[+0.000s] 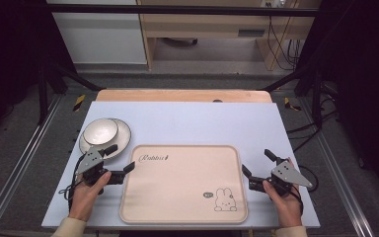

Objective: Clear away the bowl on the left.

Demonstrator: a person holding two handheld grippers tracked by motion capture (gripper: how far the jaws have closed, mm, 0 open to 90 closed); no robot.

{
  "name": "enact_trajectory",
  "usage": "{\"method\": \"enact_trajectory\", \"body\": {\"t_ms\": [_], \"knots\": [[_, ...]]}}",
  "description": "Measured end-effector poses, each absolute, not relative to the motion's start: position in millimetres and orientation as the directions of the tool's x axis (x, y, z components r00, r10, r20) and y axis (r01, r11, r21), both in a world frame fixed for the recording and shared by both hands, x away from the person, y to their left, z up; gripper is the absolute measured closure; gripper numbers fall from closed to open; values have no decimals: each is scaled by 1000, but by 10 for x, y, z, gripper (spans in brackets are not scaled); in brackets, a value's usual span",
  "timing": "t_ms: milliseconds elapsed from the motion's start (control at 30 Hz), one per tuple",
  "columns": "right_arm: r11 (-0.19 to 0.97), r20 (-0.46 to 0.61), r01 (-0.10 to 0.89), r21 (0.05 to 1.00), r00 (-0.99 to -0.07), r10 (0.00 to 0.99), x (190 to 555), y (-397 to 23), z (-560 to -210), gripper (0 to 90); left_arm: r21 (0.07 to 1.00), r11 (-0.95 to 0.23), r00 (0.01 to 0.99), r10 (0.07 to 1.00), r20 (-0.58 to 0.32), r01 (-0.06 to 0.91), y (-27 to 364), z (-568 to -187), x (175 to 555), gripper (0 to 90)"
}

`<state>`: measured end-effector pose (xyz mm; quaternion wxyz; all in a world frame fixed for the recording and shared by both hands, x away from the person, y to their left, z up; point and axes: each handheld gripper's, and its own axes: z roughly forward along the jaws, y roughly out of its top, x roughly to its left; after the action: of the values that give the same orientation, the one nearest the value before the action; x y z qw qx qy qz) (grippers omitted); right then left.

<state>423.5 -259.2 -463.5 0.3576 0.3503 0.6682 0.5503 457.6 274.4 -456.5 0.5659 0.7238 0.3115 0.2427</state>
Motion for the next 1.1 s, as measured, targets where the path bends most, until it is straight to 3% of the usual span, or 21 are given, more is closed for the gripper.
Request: {"method": "enact_trajectory", "body": {"t_ms": [433, 1100], "knots": [[170, -103, 105, 980, -461, 881, 4209, -2561, -4636, 40, 963, -158, 643, 765, -21, 219, 2836, -4453, 4606, 61], [184, -115, 114, 976, -446, 887, 4200, -2540, -4648, 38, 981, -86, 496, 868, -11, 174, 3284, -4003, 5185, 66]]}}
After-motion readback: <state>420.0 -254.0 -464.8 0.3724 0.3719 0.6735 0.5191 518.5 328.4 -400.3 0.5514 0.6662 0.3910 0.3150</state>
